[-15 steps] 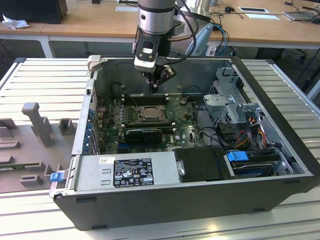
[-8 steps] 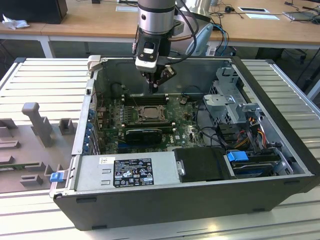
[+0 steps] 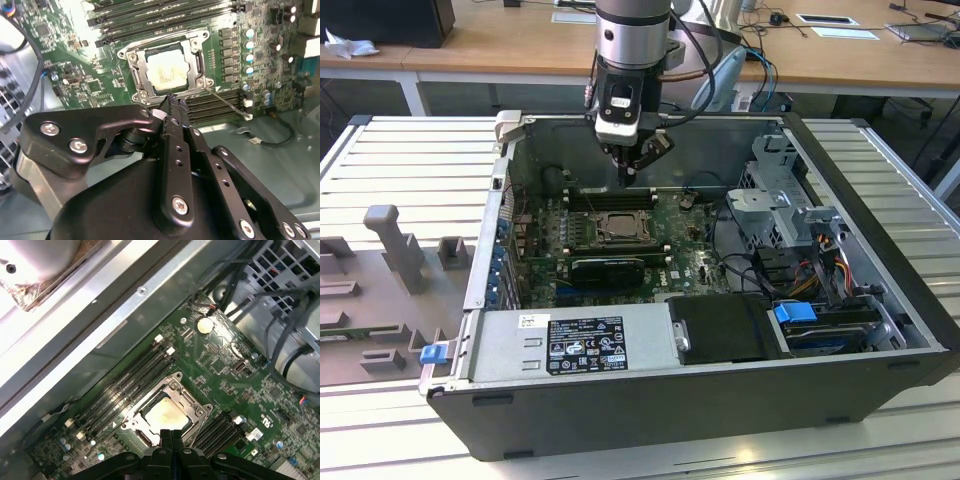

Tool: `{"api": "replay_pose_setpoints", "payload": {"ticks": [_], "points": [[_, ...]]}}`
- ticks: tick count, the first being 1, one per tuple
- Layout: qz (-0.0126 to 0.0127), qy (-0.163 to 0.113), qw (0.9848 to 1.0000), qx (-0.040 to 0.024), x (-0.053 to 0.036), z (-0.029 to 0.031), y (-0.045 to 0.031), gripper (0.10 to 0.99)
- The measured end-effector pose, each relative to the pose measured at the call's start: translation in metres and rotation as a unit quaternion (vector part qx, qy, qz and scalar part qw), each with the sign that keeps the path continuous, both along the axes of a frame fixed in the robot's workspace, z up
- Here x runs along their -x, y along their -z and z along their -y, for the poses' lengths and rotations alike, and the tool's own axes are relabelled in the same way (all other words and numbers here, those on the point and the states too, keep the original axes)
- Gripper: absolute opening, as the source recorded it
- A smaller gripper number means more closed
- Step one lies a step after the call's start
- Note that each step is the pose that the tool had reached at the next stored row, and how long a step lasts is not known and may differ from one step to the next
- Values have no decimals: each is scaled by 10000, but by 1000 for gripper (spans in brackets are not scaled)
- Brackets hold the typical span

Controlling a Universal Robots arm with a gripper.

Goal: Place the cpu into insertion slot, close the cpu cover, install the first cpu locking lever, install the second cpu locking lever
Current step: 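Install the first cpu locking lever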

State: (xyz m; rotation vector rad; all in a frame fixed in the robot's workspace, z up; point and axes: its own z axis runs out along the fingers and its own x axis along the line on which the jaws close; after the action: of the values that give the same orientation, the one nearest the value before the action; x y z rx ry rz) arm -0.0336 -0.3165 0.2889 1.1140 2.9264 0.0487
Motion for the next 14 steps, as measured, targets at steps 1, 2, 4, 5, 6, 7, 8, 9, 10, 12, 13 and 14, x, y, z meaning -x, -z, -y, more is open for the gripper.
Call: {"api": "replay_pose_setpoints", "payload": {"ticks": [1, 2, 4, 5, 6, 7, 8, 9, 10, 12, 13, 14], "points": [[0, -169, 9999, 0, 0, 0, 0, 106], [0, -291, 9996, 0, 0, 0, 0, 106], [0, -479, 9989, 0, 0, 0, 0, 106], [0, -562, 9984, 0, 0, 0, 0, 106], [0, -657, 9978, 0, 0, 0, 0, 106], [0, -689, 9976, 0, 0, 0, 0, 106], [0, -731, 9973, 0, 0, 0, 0, 106], [0, -785, 9969, 0, 0, 0, 0, 106], [0, -828, 9966, 0, 0, 0, 0, 106], [0, -958, 9954, 0, 0, 0, 0, 106], [0, -998, 9950, 0, 0, 0, 0, 106], [0, -1040, 9946, 0, 0, 0, 0, 106]]}}
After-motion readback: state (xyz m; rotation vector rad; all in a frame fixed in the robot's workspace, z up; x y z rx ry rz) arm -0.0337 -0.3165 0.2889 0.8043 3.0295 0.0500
